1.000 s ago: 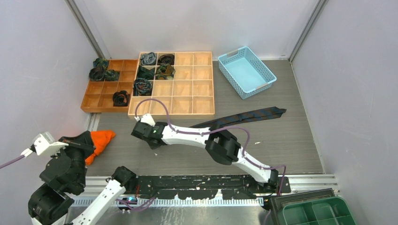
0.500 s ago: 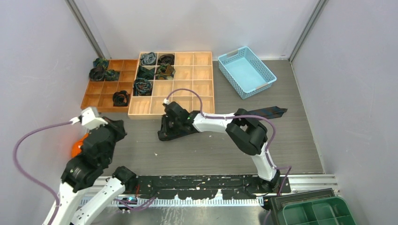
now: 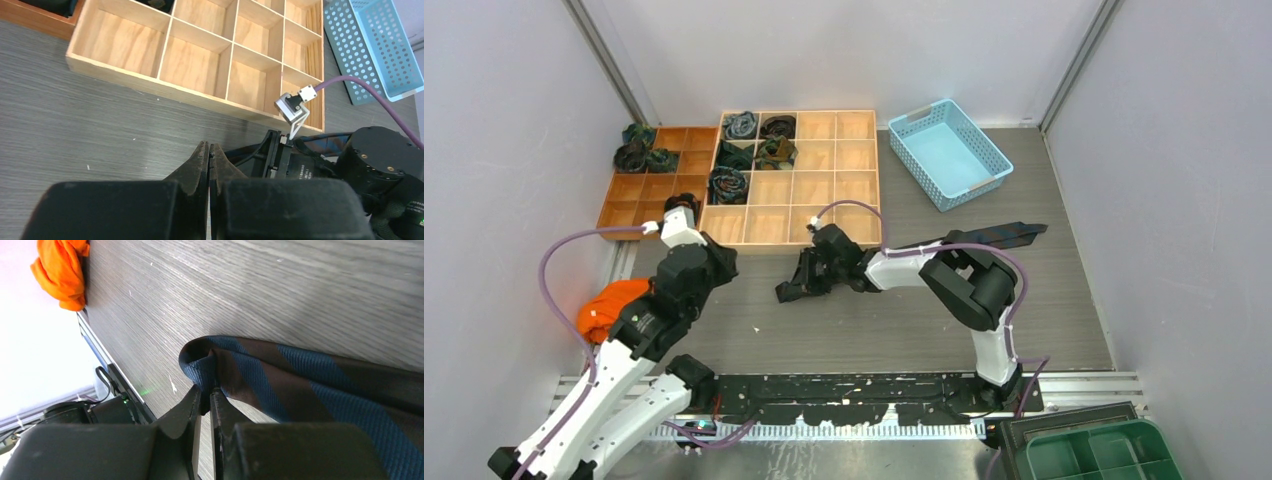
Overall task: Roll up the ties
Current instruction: Roll the tie at the center of the board.
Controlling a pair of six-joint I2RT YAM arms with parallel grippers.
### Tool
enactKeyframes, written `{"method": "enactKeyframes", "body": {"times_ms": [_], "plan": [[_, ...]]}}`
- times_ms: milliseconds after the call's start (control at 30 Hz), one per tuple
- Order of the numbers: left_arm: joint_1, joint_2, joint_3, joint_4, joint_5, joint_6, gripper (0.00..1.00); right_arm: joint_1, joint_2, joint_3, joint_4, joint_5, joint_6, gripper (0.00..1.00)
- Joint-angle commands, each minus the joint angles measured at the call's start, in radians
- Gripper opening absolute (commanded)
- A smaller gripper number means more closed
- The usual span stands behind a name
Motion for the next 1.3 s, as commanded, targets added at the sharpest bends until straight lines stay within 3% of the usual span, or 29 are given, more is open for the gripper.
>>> {"method": "enactKeyframes", "body": {"times_ms": [0,367,567,767,1067,1267], "plan": [[-0.003,0.042,-0.036,0.139,0.057,-0.007,0.0,-0.026,-0.08,-0.05,0.122,-0.01,0.035,0.16],[-0.003,0.161,-0.12,0.281,0.108,0.002,0.0,-0.061,-0.097,-0.094,0.336,-0.16,0.184,0.16],[-0.003,0.165,-0.137,0.294,0.1,0.007,0.0,-0.076,-0.053,-0.097,0.36,-0.18,0.168,0.16],[-0.003,0.168,-0.143,0.293,0.095,0.011,0.0,-0.128,-0.034,-0.177,0.488,-0.198,0.189,0.15],[-0.003,0.21,-0.143,0.325,0.114,0.008,0.0,-0.174,-0.075,-0.261,0.441,-0.171,0.147,0.15],[-0.003,0.221,-0.148,0.337,0.126,0.006,0.0,-0.178,-0.137,-0.221,0.12,-0.06,-0.016,0.15]]}}
